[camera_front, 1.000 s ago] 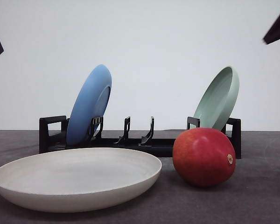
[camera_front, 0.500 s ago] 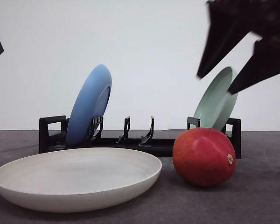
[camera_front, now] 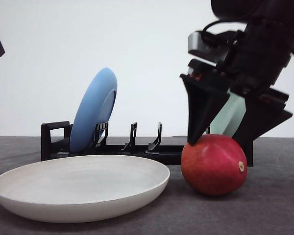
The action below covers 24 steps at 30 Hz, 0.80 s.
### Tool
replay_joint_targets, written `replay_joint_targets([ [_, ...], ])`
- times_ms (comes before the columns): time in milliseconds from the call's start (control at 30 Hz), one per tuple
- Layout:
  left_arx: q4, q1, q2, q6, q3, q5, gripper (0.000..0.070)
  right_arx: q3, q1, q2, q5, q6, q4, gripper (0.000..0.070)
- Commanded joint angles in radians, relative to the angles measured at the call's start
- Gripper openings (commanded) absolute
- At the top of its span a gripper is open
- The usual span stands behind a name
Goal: Place pomegranate in white plate
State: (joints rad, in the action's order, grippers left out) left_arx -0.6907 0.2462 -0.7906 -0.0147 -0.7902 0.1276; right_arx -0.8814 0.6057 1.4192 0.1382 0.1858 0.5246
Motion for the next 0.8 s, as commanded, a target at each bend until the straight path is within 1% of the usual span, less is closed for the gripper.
replay_joint_targets([
  [0, 0.011, 0.002, -0.006, 0.011, -0.006, 0.002, 0.047, -0.017, 0.008, 0.032, -0.005, -0.014, -0.007, 0.0595],
  [233, 0.011, 0.002, -0.006, 0.011, -0.006, 0.002, 0.047, -0.017, 0.014, 0.102, 0.02, -0.013, -0.016, 0.0587],
  [300, 0.011, 0.002, -0.006, 0.011, -0.006, 0.002, 0.047, -0.017, 0.014, 0.107, 0.02, -0.01, -0.014, 0.0532],
  [333, 0.011, 0.002, -0.006, 0.011, -0.006, 0.002, 0.047, -0.017, 0.014, 0.107, 0.02, -0.01, -0.014, 0.0485],
  [400, 0.012, 0.002, -0.006, 0.011, -0.006, 0.002, 0.0471, -0.024, 0.013, 0.101, 0.022, -0.01, -0.003, 0.045],
  [500, 0.013, 0.002, -0.006, 0.011, -0.006, 0.002, 0.047, -0.078, 0.011, 0.099, 0.019, -0.017, 0.096, 0.045],
  [633, 0.018, 0.002, -0.006, 0.011, -0.006, 0.002, 0.047, -0.19, 0.021, 0.099, 0.021, -0.063, 0.256, 0.045],
  [700, 0.026, 0.002, -0.006, 0.011, -0.006, 0.002, 0.047, -0.242, 0.046, 0.1, 0.022, -0.082, 0.3, 0.045],
  [767, 0.032, 0.002, -0.006, 0.01, -0.006, 0.002, 0.047, -0.28, 0.075, 0.103, 0.022, -0.096, 0.307, 0.045],
])
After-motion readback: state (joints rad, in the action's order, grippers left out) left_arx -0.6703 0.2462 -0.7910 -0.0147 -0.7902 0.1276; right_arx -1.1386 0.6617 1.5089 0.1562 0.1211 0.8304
